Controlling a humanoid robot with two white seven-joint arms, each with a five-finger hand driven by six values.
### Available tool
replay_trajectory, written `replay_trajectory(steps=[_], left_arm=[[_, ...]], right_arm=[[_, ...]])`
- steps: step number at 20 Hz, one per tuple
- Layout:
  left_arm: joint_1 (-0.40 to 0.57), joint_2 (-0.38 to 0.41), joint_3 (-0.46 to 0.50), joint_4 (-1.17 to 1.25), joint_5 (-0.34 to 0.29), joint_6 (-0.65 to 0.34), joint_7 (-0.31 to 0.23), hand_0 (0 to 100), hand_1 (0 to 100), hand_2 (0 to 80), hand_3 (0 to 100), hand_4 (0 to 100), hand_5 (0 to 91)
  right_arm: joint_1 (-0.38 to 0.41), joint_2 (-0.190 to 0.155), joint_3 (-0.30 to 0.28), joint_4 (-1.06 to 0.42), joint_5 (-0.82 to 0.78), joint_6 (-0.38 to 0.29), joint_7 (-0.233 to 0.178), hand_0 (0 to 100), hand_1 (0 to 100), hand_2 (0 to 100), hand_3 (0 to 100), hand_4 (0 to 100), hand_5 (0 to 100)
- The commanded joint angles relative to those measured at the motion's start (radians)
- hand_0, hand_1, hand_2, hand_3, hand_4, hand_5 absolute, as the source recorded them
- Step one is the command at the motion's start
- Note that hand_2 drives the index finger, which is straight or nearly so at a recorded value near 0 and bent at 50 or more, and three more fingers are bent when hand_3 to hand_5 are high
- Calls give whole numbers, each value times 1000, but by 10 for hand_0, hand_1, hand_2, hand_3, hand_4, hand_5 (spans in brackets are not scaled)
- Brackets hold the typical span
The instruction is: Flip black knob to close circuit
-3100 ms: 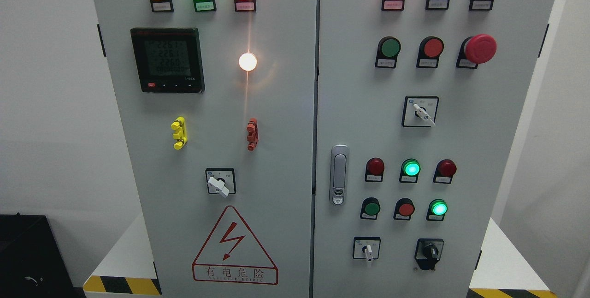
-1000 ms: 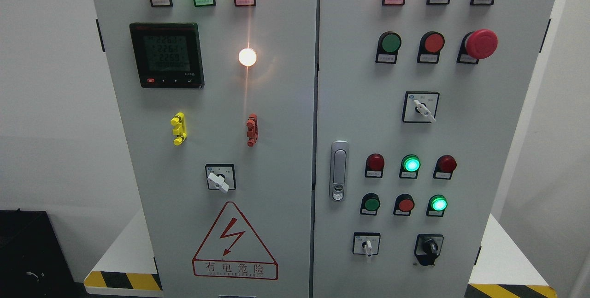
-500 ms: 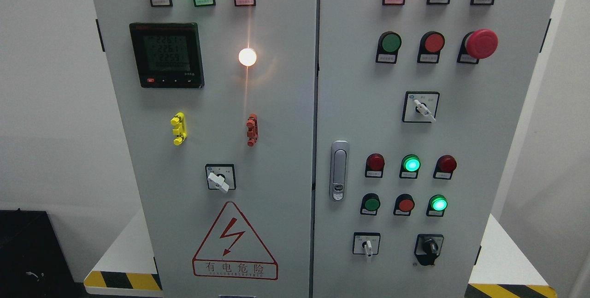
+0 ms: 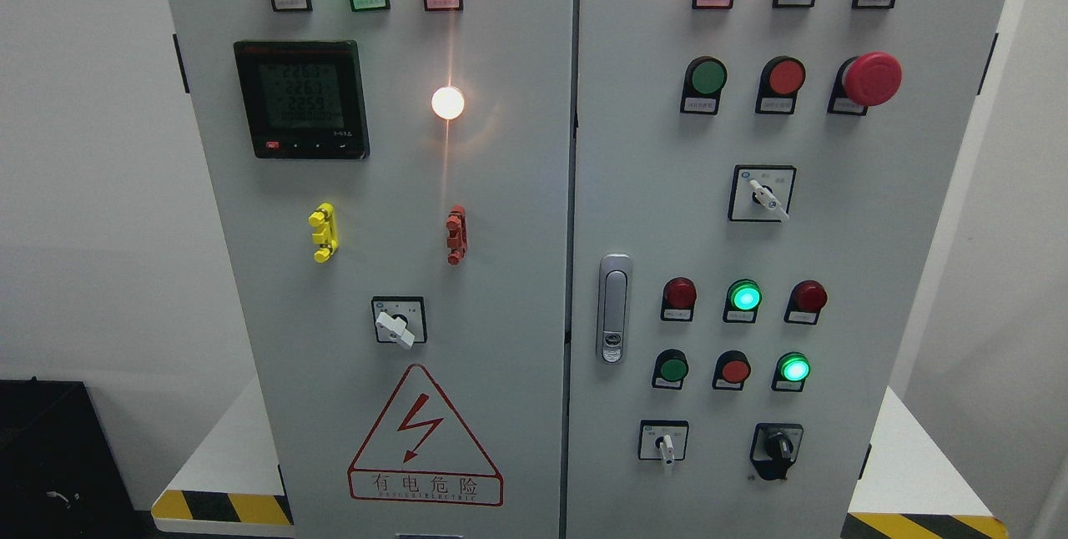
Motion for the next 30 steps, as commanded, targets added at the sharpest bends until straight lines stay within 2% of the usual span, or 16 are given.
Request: replay_trajectory(steps=[1, 4, 7, 10, 14, 19, 23, 28, 30], left_arm=[[0, 0, 0, 0, 0, 0, 1, 120, 556, 0, 0, 0, 0], [0, 0, 0, 0, 0, 0, 1, 120, 556, 0, 0, 0, 0], [0, 0, 0, 0, 0, 0, 1, 120, 556, 0, 0, 0, 0], [0, 0, 0, 0, 0, 0, 1, 120, 556, 0, 0, 0, 0], [0, 0, 0, 0, 0, 0, 1, 120, 556, 0, 0, 0, 0], [0, 0, 0, 0, 0, 0, 1, 120, 556, 0, 0, 0, 0], [0, 0, 0, 0, 0, 0, 1, 120, 556, 0, 0, 0, 0], [0, 0, 0, 0, 0, 0, 1, 120, 556, 0, 0, 0, 0], [0, 0, 0, 0, 0, 0, 1, 120, 556, 0, 0, 0, 0]], right_arm=[[-125, 17, -26, -162, 27, 24, 28, 0, 0, 900, 1000, 924, 921], [-166, 17, -26, -162, 30, 25, 30, 0, 0, 899, 1000, 927, 920], [-208, 17, -34, -154, 75, 25, 62, 0, 0, 900, 1000, 929, 920], [-249, 14, -47, -130, 78, 27, 65, 0, 0, 900, 1000, 929, 920], [-272, 12, -64, -125, 108, 48, 105, 0, 0, 903, 1000, 931, 920], [-315, 11, -83, -94, 111, 50, 108, 0, 0, 901, 1000, 930, 920], [-355, 1, -104, -58, 118, 50, 120, 0, 0, 900, 1000, 930, 919], [-390, -29, -129, -36, 121, 50, 122, 0, 0, 900, 1000, 927, 917], [-401, -38, -130, -39, 122, 51, 145, 0, 0, 899, 1000, 926, 916]])
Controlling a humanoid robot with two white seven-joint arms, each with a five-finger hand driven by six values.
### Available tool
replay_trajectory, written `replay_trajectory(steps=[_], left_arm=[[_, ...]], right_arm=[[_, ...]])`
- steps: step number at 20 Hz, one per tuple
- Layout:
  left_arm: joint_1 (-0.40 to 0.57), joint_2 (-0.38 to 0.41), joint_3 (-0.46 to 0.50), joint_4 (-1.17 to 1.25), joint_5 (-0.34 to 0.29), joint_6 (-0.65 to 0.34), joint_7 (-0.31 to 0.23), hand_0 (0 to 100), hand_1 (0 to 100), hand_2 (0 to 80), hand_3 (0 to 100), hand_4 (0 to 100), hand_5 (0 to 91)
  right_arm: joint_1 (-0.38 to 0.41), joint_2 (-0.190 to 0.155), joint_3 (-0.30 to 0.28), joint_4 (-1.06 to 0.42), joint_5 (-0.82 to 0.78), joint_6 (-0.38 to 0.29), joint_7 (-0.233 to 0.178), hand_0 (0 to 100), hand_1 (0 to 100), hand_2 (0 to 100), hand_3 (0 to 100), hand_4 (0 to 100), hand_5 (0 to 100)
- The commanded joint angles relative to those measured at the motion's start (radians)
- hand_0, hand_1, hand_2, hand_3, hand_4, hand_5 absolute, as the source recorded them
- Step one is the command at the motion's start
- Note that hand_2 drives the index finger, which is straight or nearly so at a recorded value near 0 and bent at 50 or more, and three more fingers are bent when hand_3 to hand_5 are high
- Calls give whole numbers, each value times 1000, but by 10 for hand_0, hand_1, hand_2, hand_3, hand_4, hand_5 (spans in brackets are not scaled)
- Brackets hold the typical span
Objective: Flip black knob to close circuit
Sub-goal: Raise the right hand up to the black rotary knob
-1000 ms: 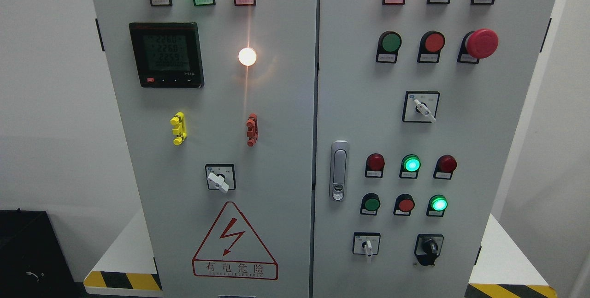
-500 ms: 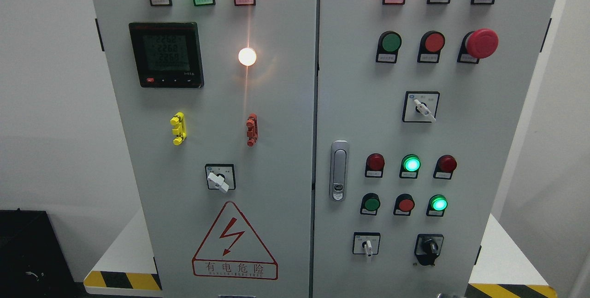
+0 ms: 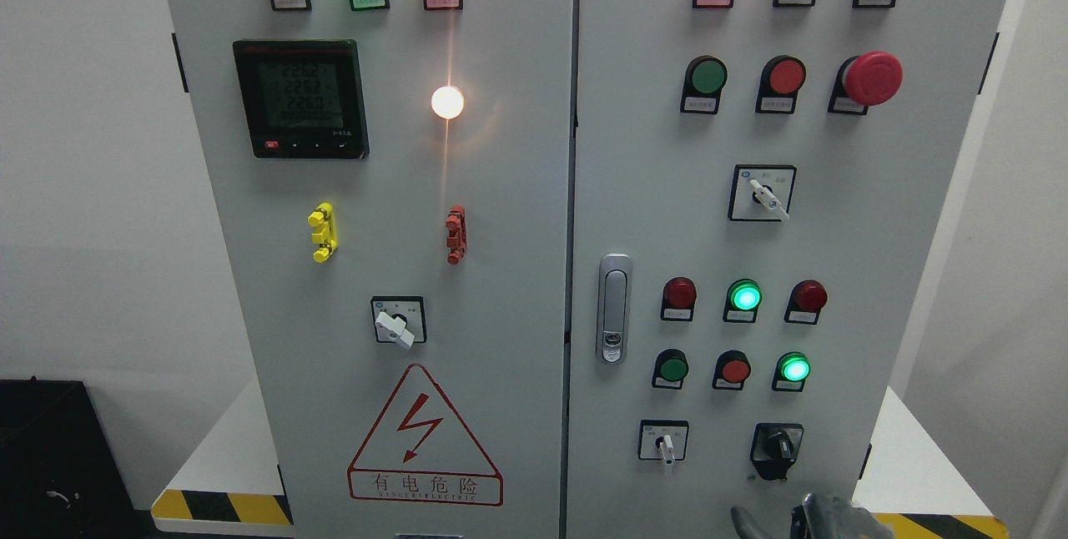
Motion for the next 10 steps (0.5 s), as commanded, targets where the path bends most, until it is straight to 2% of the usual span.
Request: replay_trajectory(steps=[1, 10], left_arm=[[0, 0, 0, 0, 0, 0, 1, 120, 556, 0, 0, 0, 0], [0, 0, 0, 0, 0, 0, 1, 120, 556, 0, 0, 0, 0]], right_arm=[[-45, -32, -41, 29, 6, 2, 23, 0, 0, 899, 1000, 926, 916], [-76, -31, -43, 17, 20, 2, 30, 0, 0, 899, 1000, 925, 914]])
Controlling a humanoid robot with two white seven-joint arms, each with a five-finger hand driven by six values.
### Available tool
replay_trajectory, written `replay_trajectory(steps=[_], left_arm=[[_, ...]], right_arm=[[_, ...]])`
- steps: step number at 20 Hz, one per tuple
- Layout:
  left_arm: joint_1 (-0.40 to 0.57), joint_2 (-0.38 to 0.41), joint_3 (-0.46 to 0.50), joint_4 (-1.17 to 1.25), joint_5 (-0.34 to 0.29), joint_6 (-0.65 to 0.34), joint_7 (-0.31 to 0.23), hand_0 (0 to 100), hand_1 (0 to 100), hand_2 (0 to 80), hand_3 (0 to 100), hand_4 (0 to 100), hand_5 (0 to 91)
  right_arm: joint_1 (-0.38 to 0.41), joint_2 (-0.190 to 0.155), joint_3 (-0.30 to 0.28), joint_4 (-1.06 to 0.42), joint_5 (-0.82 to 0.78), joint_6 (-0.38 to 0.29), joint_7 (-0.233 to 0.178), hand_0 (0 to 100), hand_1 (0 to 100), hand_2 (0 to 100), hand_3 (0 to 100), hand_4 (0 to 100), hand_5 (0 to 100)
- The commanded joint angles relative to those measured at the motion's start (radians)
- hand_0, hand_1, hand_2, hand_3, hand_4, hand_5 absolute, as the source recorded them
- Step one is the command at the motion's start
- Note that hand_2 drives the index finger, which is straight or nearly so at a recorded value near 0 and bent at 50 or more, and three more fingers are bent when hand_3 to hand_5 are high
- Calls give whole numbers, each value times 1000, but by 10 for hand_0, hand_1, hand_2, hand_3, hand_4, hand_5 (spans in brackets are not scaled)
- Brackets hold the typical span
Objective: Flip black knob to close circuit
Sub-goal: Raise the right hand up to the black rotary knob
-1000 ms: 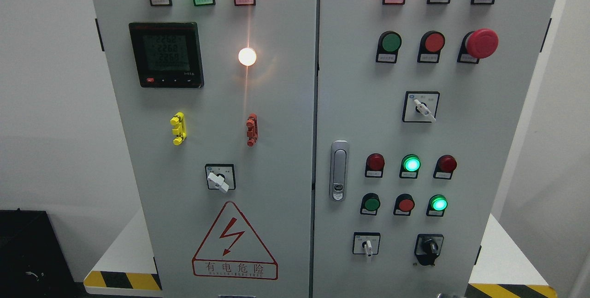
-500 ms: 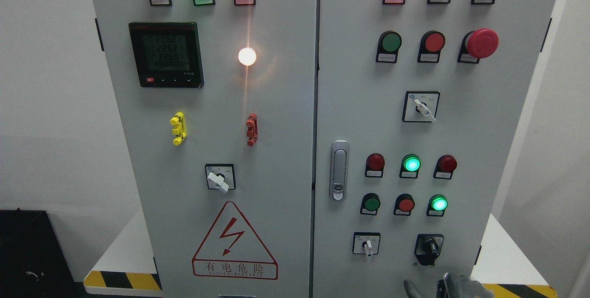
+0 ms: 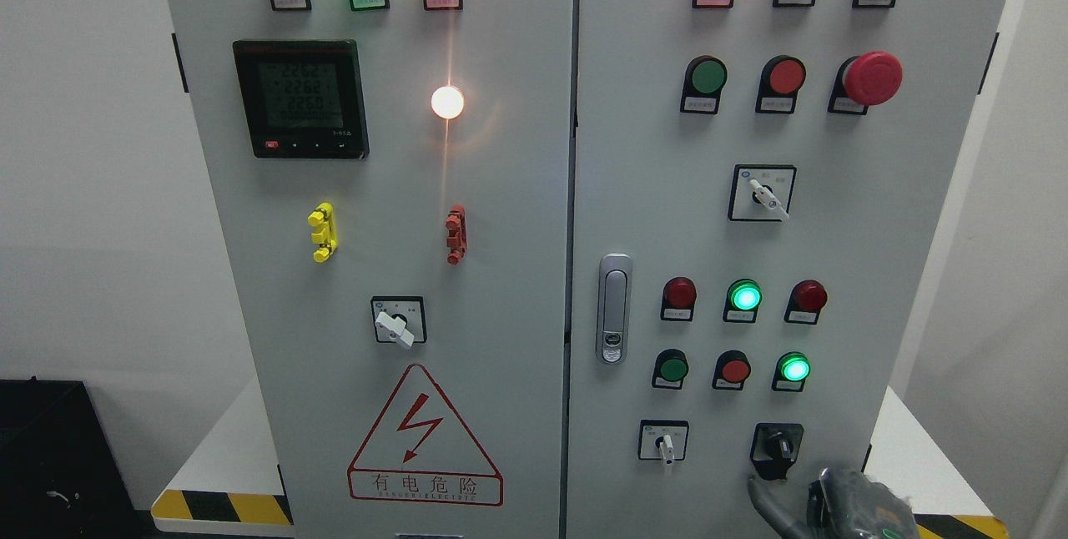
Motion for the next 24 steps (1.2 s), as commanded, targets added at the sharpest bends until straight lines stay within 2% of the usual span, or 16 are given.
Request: replay_trajectory(steps=[1, 24], left_arm=[[0, 0, 0, 0, 0, 0, 1, 120, 556, 0, 0, 0, 0], [0, 0, 0, 0, 0, 0, 1, 120, 556, 0, 0, 0, 0]], right_arm=[[-22, -10, -18, 1, 5, 0, 1, 0, 0, 898, 1000, 924, 914], [-26, -13, -18, 12, 23, -2, -2, 0, 0, 898, 1000, 923, 915]])
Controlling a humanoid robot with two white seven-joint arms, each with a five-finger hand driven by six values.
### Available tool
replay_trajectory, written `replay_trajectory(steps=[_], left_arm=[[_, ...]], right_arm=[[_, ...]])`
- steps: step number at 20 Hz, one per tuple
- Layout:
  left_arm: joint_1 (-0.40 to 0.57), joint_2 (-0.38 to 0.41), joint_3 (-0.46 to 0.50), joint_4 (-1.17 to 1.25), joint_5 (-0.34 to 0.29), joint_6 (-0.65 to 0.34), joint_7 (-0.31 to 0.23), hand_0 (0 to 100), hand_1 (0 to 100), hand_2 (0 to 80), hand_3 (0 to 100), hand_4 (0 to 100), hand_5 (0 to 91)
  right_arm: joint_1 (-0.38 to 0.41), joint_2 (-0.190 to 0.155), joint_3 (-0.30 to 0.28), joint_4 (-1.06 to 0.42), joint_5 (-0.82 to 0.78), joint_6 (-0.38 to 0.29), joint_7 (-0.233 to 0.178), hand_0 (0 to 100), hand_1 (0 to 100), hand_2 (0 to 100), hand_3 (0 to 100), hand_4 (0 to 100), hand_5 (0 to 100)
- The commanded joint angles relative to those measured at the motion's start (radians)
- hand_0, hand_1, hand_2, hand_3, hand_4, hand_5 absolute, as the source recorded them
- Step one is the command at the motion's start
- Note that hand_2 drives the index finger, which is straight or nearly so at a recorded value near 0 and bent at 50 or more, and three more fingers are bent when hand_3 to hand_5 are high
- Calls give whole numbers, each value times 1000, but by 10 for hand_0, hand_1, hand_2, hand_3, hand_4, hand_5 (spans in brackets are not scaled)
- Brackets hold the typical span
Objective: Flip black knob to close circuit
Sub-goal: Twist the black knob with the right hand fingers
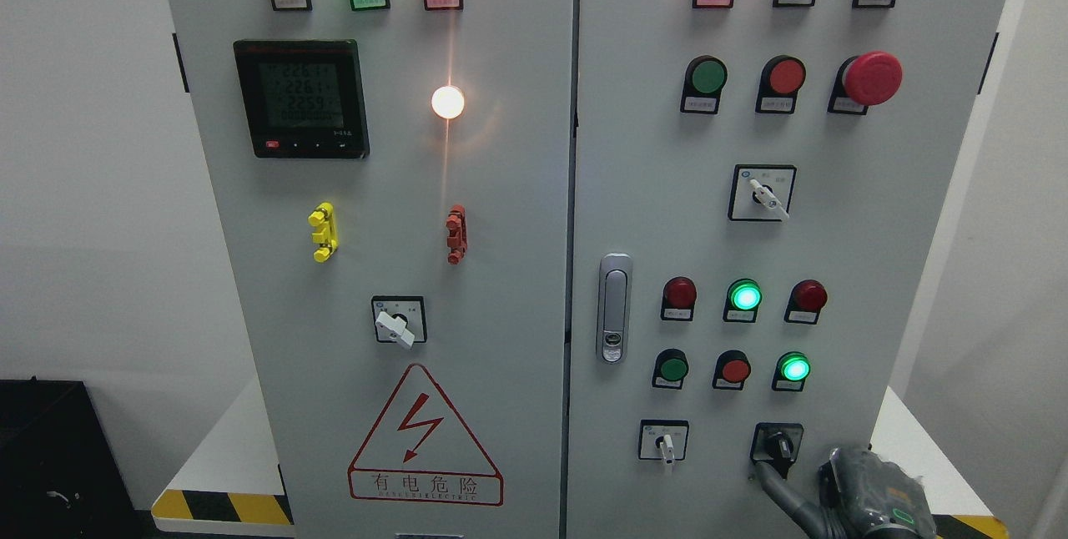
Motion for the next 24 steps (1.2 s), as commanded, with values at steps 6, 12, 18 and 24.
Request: replay_trajectory(steps=[6, 12, 18, 24], left_arm=[[0, 0, 0, 0, 0, 0, 1, 120, 556, 0, 0, 0, 0], [0, 0, 0, 0, 0, 0, 1, 120, 556, 0, 0, 0, 0], [0, 0, 0, 0, 0, 0, 1, 120, 556, 0, 0, 0, 0], [0, 0, 0, 0, 0, 0, 1, 120, 556, 0, 0, 0, 0]], right_arm=[[-1, -5, -24, 9, 2, -3, -3, 0, 0, 898, 1000, 923, 915], [-1, -15, -47, 10, 1, -10, -1, 0, 0, 897, 1000, 923, 914], [-1, -18, -53, 4, -2, -10, -3, 0, 0, 896, 1000, 923, 913], [1, -13, -65, -2, -13, -10, -6, 0, 0, 896, 1000, 923, 913]])
